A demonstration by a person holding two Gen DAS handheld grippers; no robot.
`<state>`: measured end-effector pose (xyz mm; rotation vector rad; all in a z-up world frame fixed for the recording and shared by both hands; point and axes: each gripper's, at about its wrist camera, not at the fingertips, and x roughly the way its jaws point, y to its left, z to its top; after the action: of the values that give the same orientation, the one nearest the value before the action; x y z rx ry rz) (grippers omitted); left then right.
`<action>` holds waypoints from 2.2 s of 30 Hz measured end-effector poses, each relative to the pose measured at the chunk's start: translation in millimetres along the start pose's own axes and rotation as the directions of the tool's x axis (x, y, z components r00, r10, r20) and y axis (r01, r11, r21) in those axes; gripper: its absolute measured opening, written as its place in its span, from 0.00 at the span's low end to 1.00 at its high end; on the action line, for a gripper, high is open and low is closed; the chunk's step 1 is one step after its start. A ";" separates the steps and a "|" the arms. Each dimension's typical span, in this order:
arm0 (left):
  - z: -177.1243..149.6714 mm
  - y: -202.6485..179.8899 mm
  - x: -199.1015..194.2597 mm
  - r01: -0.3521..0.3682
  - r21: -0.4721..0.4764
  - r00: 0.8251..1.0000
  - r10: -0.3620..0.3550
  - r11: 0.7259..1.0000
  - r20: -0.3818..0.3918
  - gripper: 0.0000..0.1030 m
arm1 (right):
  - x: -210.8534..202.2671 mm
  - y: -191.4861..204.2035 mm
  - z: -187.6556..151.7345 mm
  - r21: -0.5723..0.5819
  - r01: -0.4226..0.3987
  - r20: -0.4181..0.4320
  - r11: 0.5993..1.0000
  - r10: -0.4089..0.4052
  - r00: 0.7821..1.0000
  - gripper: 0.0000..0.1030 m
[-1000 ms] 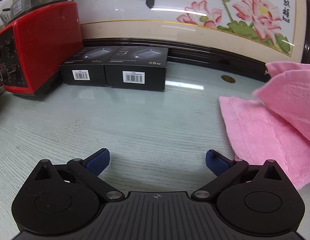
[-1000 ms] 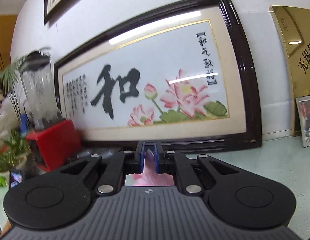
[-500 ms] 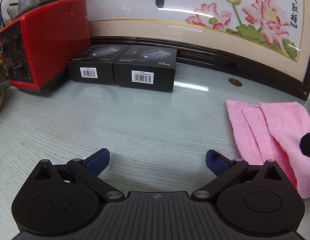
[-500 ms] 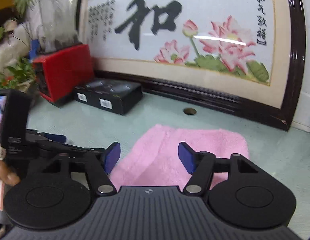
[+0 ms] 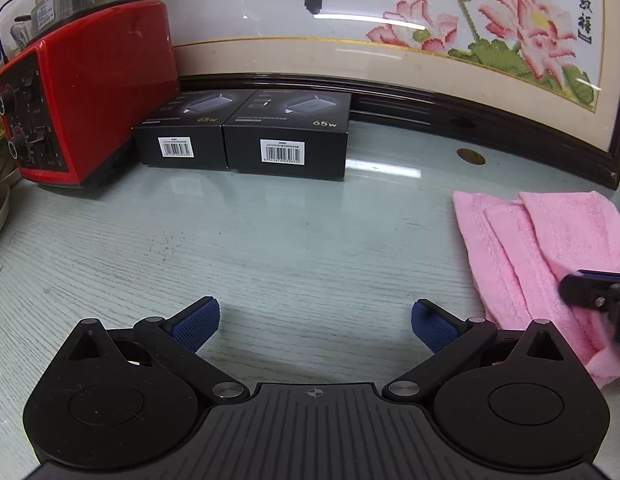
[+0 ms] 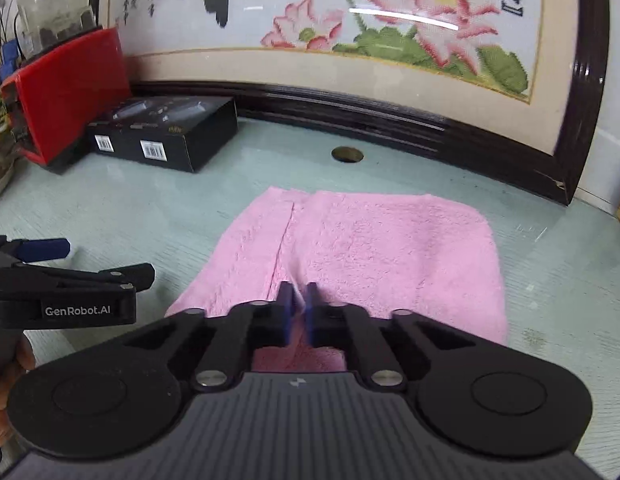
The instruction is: Fold towel
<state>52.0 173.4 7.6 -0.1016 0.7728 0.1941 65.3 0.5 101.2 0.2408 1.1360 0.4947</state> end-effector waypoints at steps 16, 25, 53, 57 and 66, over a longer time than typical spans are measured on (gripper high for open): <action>0.3 1.5 0.2 0.002 -0.006 1.000 -0.002 1.000 0.002 1.00 | 17.7 4.1 1.2 0.070 -0.223 -0.042 0.972 0.226 0.973 0.10; 0.2 1.8 -0.4 0.005 -0.009 1.000 -0.005 1.000 0.003 1.00 | 0.8 -6.7 8.9 0.120 -0.253 -0.012 0.960 0.256 0.967 0.18; 2.6 12.4 -1.5 -0.003 -0.073 1.000 0.003 0.997 0.003 1.00 | 16.9 4.7 6.1 0.023 -0.019 -0.083 1.000 0.021 0.996 0.11; 3.7 18.6 -2.3 0.002 -0.112 1.000 -0.002 0.994 0.004 1.00 | 6.6 -3.7 11.2 0.066 -0.050 -0.045 0.997 0.053 0.998 0.11; 5.6 28.6 -3.2 0.011 -0.175 1.000 -0.009 0.985 0.012 1.00 | 3.0 10.3 26.3 0.082 -0.082 0.050 0.993 0.078 0.996 0.09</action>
<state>47.5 201.9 13.3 -0.2705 0.7432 0.2528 87.5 12.7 114.0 0.3698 1.1059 0.5101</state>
